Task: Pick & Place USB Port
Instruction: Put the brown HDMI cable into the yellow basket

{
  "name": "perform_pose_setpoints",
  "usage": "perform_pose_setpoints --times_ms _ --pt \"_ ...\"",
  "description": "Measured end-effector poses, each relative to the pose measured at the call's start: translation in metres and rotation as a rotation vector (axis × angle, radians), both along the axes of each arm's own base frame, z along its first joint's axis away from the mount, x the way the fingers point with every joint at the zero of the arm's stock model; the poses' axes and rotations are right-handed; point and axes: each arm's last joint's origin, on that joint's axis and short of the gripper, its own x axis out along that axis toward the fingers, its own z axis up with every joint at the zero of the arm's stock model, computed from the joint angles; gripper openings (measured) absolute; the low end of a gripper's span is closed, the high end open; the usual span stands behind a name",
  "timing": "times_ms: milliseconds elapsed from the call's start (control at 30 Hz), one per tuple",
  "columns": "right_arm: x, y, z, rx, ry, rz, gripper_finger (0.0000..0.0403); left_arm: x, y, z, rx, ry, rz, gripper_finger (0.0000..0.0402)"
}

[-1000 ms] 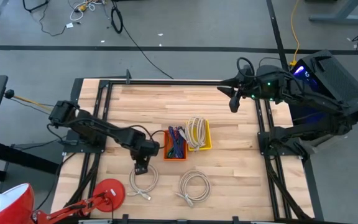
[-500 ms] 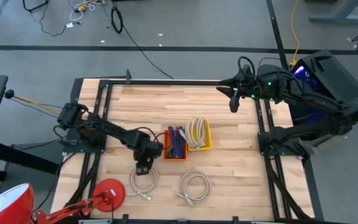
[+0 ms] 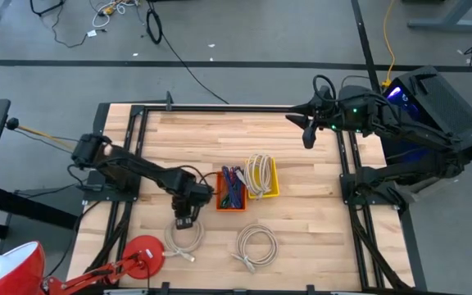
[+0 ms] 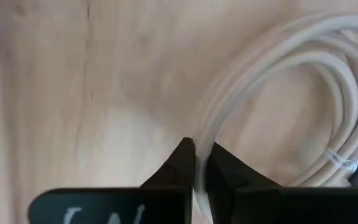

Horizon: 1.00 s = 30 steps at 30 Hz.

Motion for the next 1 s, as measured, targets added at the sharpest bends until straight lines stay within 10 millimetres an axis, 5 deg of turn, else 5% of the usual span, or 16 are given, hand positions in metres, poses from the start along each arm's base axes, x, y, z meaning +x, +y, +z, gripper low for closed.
perform_pose_setpoints --times_ms 167,400,633,800,1000 --pt "-0.001 -0.001 -0.001 -0.027 0.027 -0.033 0.0125 -0.011 0.01 0.046 0.058 -0.048 0.058 0.002" --pt "0.004 0.0 -0.006 0.07 0.031 0.018 0.0125 -0.022 0.038 0.151 0.22 -0.438 0.357 0.002" --pt "0.041 0.007 -0.023 0.201 0.058 0.228 0.0125 -0.034 0.064 0.234 0.539 -0.774 0.561 0.002" --pt "0.076 0.011 -0.023 0.231 -0.079 0.366 0.0125 -0.029 0.074 0.256 0.768 -0.836 0.606 0.002" --pt "0.109 0.009 -0.027 0.289 -0.211 0.487 0.0125 -0.005 0.083 0.247 0.885 -0.795 0.573 0.002"
